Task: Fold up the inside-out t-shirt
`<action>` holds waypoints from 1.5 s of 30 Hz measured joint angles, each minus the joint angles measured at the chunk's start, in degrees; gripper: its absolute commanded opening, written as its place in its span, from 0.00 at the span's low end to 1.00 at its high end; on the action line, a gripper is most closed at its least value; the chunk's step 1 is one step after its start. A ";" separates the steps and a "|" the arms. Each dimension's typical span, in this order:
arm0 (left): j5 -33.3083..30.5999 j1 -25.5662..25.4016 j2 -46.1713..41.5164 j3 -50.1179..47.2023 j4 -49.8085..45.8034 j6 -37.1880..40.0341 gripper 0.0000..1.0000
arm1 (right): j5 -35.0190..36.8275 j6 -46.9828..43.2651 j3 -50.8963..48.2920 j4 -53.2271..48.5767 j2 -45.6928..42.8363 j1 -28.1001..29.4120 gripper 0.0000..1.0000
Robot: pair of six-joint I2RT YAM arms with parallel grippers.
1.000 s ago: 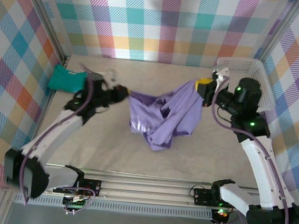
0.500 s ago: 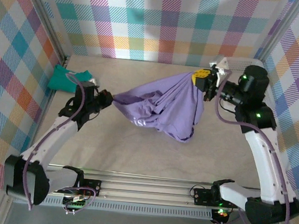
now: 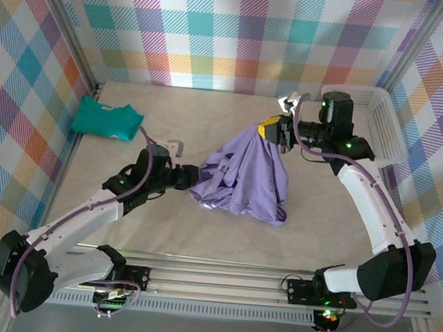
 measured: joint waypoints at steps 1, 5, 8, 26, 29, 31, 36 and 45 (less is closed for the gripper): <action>0.87 -1.11 0.79 0.26 0.61 0.70 0.53 | -0.07 0.17 0.00 0.07 0.02 0.11 0.00; 4.83 -2.10 7.32 1.55 2.91 2.91 0.55 | -0.15 0.37 0.00 0.11 0.02 0.13 0.00; 7.30 -2.10 11.58 2.80 3.28 4.17 0.56 | -0.11 0.35 0.00 0.11 0.02 0.13 0.00; 17.55 -0.92 17.22 9.27 7.93 1.62 0.00 | 34.25 8.04 13.75 -7.67 11.54 0.72 0.68; 17.81 -0.42 12.41 8.79 9.18 -1.33 0.00 | 44.76 9.68 2.16 -5.31 6.60 1.84 0.75; 17.68 -0.37 9.38 8.48 9.62 -2.71 0.00 | 47.93 10.71 -8.74 -5.29 -0.94 6.54 0.74; 17.38 -0.31 7.23 8.48 9.40 -3.91 0.00 | 47.04 16.02 -23.82 -1.95 -12.00 23.78 0.75; 16.52 -0.31 6.34 8.35 7.78 -3.96 0.00 | 48.50 21.22 -29.73 8.66 4.61 21.03 0.03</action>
